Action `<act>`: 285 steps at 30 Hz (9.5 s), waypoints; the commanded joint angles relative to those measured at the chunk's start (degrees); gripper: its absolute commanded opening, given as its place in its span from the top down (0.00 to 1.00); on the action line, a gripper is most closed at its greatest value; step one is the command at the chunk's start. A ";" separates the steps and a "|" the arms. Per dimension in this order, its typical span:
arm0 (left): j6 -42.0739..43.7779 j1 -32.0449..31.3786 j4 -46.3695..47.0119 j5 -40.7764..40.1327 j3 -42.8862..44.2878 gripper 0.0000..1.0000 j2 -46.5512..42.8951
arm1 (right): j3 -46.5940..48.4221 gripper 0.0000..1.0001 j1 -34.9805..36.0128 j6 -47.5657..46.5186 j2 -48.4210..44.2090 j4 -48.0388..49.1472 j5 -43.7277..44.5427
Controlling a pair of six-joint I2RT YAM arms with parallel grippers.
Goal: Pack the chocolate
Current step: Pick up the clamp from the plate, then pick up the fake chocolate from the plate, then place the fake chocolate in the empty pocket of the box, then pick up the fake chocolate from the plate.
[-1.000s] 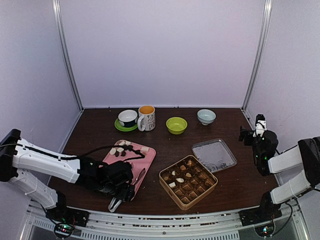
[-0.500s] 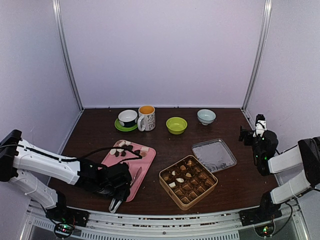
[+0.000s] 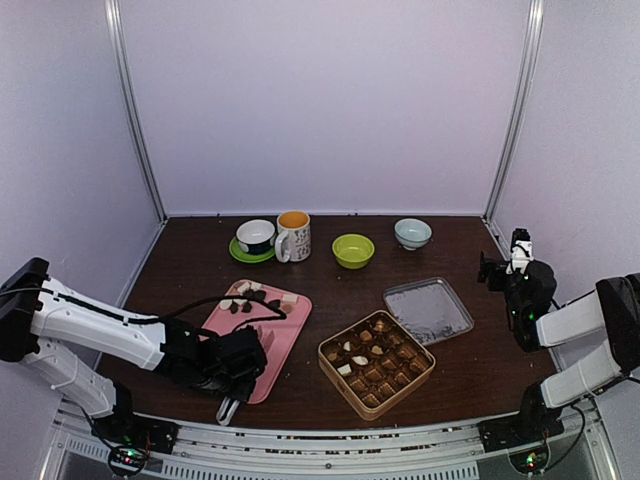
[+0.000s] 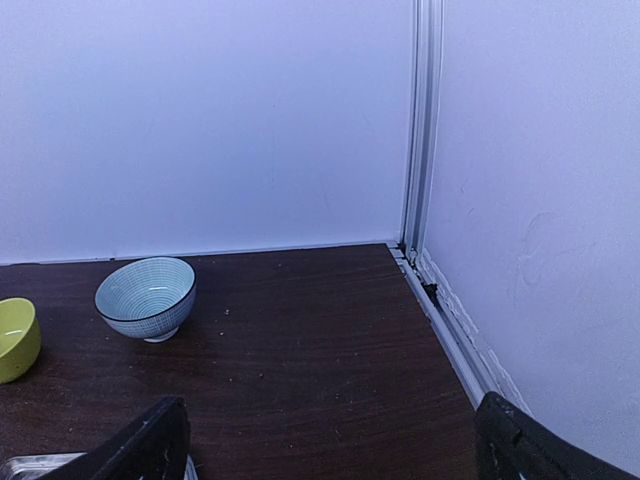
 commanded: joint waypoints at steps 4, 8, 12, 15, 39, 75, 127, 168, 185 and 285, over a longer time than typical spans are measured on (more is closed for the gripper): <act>0.51 0.16 -9.59 -2.93 4.07 0.64 -7.11 | 0.81 0.00 -0.10 -0.31 0.12 0.78 -0.28; 1.95 3.54 -12.03 1.21 3.79 0.65 -12.31 | 0.82 0.00 -0.11 -0.32 0.07 0.75 -0.27; 3.33 8.26 -15.98 5.96 4.09 0.67 -17.19 | 0.80 0.00 -0.11 -0.33 0.07 0.75 -0.28; 4.29 11.37 -18.00 8.84 3.97 0.67 -20.65 | 0.83 0.00 -0.10 -0.29 0.07 0.75 -0.29; 19.10 31.87 -24.42 11.91 8.12 0.65 -21.18 | 0.83 0.00 -0.11 -0.31 0.05 0.75 -0.28; 30.14 29.26 -16.20 8.50 21.06 0.66 6.21 | 0.84 0.00 -0.11 -0.31 0.08 0.70 -0.28; 30.32 6.17 -12.65 19.24 21.83 0.79 -8.71 | 0.81 0.00 -0.10 -0.31 0.07 0.75 -0.24; 30.66 -2.91 -3.96 30.19 23.35 0.75 4.62 | 0.79 0.00 -0.11 -0.31 0.07 0.78 -0.20; 29.72 -3.44 -4.59 25.02 23.49 0.56 2.56 | 0.80 0.00 -0.11 -0.24 0.13 0.73 -0.21; -6.31 28.98 -22.26 34.87 36.03 0.64 3.54 | 0.71 0.00 -0.11 -0.10 0.07 0.83 -0.43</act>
